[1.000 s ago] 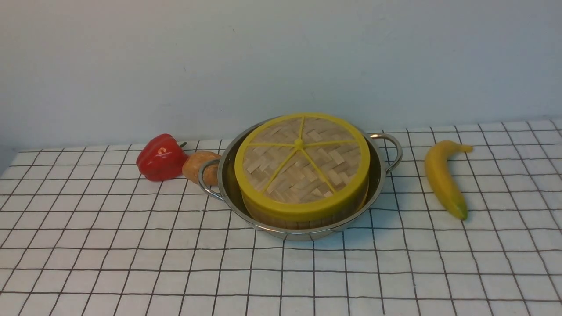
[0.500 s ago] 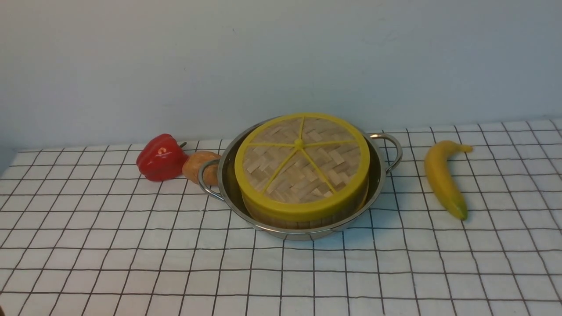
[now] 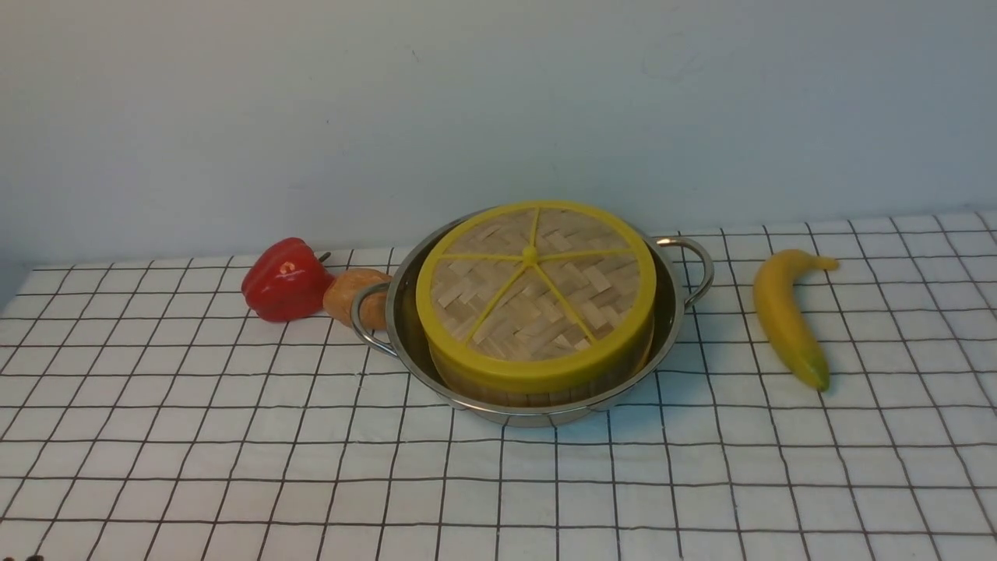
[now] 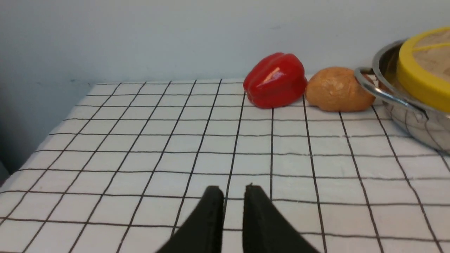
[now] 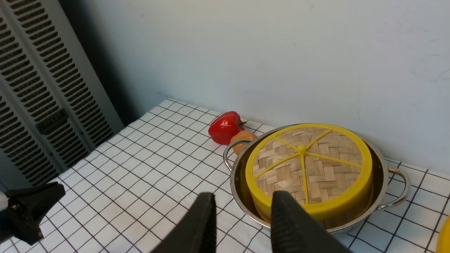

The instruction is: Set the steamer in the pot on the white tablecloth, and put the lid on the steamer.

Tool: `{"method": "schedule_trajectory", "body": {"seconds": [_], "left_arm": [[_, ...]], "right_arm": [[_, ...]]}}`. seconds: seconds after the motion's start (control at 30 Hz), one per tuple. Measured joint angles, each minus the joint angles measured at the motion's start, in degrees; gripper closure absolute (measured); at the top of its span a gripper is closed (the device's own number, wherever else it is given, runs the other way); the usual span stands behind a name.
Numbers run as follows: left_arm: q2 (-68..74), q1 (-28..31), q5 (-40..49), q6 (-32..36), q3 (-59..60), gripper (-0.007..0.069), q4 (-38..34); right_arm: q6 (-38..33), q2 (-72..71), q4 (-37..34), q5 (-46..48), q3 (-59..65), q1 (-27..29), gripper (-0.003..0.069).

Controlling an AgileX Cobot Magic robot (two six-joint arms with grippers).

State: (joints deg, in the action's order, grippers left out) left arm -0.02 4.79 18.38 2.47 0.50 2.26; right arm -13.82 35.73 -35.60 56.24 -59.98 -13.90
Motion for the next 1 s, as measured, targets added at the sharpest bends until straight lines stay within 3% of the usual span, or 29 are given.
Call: {"method": "schedule_trajectory", "body": {"seconds": [0.13,0.63,0.77,0.83,1.0], "left_arm": [[0.0,0.0,0.2,4.5,0.0,0.0538,-0.2],[0.0,0.0,0.2,4.7,0.0,0.051,-0.3],[0.0,0.0,0.2,4.7,0.0,0.0501,-0.3],[0.0,0.0,0.2,4.7,0.0,0.0497,-0.3],[0.0,0.0,0.2,4.7,0.0,0.0489,-0.3]], "right_arm": [[0.0,0.0,0.0,0.0,0.0,0.0,0.0419],[-0.1,0.0,0.2,0.0,0.0,0.0,0.0419],[-3.4,-0.4,4.3,-1.0,0.6,0.0,0.0419],[-4.8,-0.6,6.9,-3.0,2.4,0.3,0.0419],[-6.0,-0.6,9.6,-14.0,13.3,7.1,0.0419]]}}
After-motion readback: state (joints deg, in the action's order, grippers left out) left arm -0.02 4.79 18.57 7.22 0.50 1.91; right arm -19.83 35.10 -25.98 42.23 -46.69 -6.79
